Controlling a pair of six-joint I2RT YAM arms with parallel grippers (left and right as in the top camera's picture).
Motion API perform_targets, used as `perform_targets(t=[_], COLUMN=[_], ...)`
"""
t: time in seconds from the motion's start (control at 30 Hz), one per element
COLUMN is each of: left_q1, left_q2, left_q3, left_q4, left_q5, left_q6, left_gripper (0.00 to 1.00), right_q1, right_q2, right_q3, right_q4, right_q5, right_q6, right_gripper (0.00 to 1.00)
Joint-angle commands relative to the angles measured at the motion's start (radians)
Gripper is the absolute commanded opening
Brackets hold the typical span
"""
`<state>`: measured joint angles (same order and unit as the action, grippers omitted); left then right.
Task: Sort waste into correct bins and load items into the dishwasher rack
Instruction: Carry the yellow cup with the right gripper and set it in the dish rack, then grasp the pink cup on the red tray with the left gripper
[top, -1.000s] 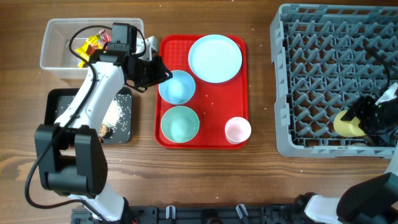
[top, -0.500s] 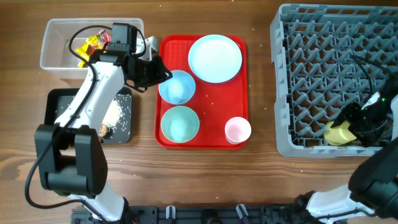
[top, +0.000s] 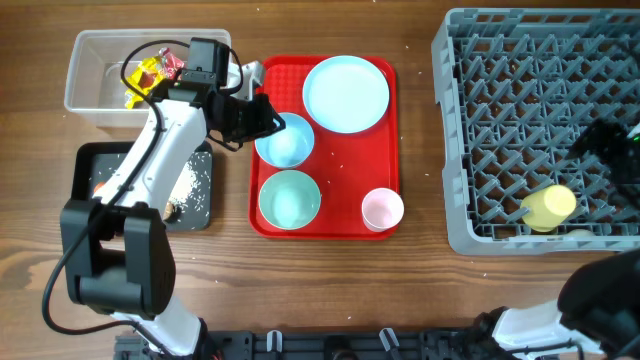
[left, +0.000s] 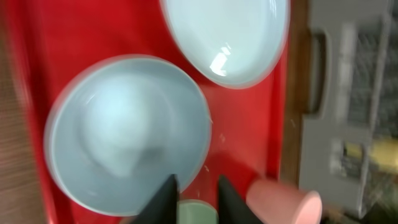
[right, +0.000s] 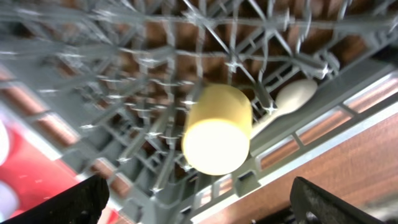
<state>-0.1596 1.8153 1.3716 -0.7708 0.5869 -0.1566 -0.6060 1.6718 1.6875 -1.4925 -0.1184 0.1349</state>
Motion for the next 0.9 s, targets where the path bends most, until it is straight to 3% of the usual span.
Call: perform_targets(t=[0.0,0.03,0.17,0.3,0.47,0.53,0.57,0.77,0.83,0.87], left_q1=[-0.077,-0.175,-0.443,-0.595,-0.607,-0.608,-0.608,-0.583,-0.524,-0.433], left_q2=[-0.069,-0.084,-0.048,0.029,0.078,0.078,0.078,0.035,-0.020,-0.077], left_q3=[-0.012,-0.012,-0.012,-0.012,-0.012,-0.012,-0.012,0.038,0.066,0.089], left_q4=[-0.098,-0.130,-0.130,-0.090,-0.058,-0.028,-0.020,-0.013,-0.008,0.019], left_q5=[0.162,0.092,-0.174,-0.391,-0.443,-0.443,-0.443,-0.417,-0.329,-0.164], left_q6=[0.307,0.336,0.325,0.201,0.143,0.129,0.119,0.011,-0.022,-0.040], left_gripper=[0.44,0.52,0.63,0.62,0.49,0.17,0.07,0.04,0.04,0.04], right_q1=[0.019,0.042,0.102,0.124,0.125,0.125,0.125,0.131,0.164,0.193], right_q2=[-0.127,-0.166,-0.190,-0.190,-0.190,-0.190,-0.190,-0.190,-0.190,-0.190], right_q3=[0.043,0.042,0.038,0.019,0.019,0.019,0.019,0.019,0.016,0.006], right_q4=[-0.017,-0.011,0.003,0.019,0.026,0.026,0.025,0.024,0.029,0.042], right_q5=[-0.074,-0.083,-0.082,-0.082,-0.083,-0.086,-0.086,-0.168,-0.315,-0.433], right_q6=[-0.064,-0.064,-0.079,-0.083,-0.082,-0.082,-0.083,-0.116,-0.203,-0.269], right_gripper=[0.96,0.96,0.96,0.96,0.96,0.96,0.96,0.96,0.96,0.96])
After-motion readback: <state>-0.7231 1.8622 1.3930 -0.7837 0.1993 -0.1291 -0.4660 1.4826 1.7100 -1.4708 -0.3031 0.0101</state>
